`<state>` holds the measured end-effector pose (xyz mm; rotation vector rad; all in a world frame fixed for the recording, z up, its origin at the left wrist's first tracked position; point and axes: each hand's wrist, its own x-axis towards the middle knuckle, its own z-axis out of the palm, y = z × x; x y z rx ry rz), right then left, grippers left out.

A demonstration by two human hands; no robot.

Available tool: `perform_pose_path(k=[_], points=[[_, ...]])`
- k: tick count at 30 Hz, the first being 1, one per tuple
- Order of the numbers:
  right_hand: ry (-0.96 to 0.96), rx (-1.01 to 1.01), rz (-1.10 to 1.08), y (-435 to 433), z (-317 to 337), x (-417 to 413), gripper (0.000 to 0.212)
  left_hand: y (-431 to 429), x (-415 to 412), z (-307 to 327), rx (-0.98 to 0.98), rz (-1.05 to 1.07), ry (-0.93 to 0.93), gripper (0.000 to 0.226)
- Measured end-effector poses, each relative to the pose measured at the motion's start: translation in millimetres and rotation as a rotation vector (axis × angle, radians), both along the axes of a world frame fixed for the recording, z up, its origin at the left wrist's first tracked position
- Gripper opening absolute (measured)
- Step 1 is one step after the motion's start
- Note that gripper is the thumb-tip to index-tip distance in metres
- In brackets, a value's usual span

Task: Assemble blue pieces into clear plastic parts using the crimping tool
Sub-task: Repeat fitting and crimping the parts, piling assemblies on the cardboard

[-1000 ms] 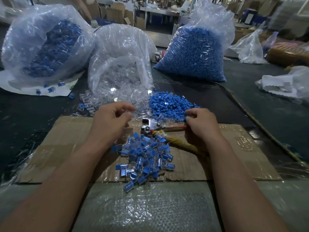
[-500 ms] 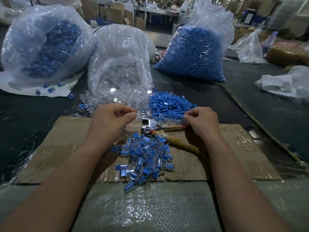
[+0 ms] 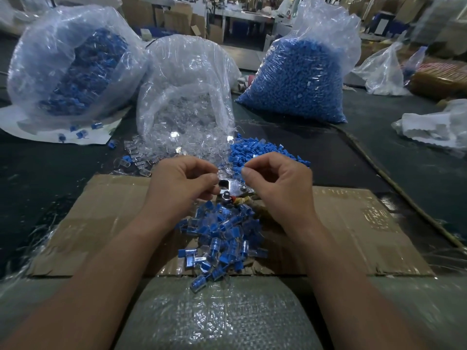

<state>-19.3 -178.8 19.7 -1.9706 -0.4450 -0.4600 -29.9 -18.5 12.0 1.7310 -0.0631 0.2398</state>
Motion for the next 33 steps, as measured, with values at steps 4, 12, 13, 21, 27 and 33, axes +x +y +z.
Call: perform_pose_path(k=[4,12,13,21,27,33], points=[[-0.003,-0.030,0.068,6.3,-2.7,-1.8,0.023,-3.3,-1.3,2.6,0.032,-0.004,-0.022,0.012],[-0.068,-0.109,0.026,5.9,-5.6,1.0,0.004,-8.4,-4.9,7.4,0.061,-0.046,-0.068,0.013],[-0.064,-0.107,0.040,5.9,-6.1,0.9,0.003,-8.7,-5.0,7.4,0.053,-0.048,-0.065,0.014],[0.018,0.001,0.201,4.0,-5.3,1.3,0.024,-7.1,-6.3,11.1,-0.136,-0.107,0.010,0.014],[0.016,0.106,0.285,1.4,-7.6,1.2,0.029,-5.0,-5.0,11.1,-0.252,-0.143,0.073,0.006],[-0.051,0.047,0.272,-1.7,-6.7,3.0,0.036,-3.3,-4.1,11.1,-0.293,-0.165,0.104,0.008]])
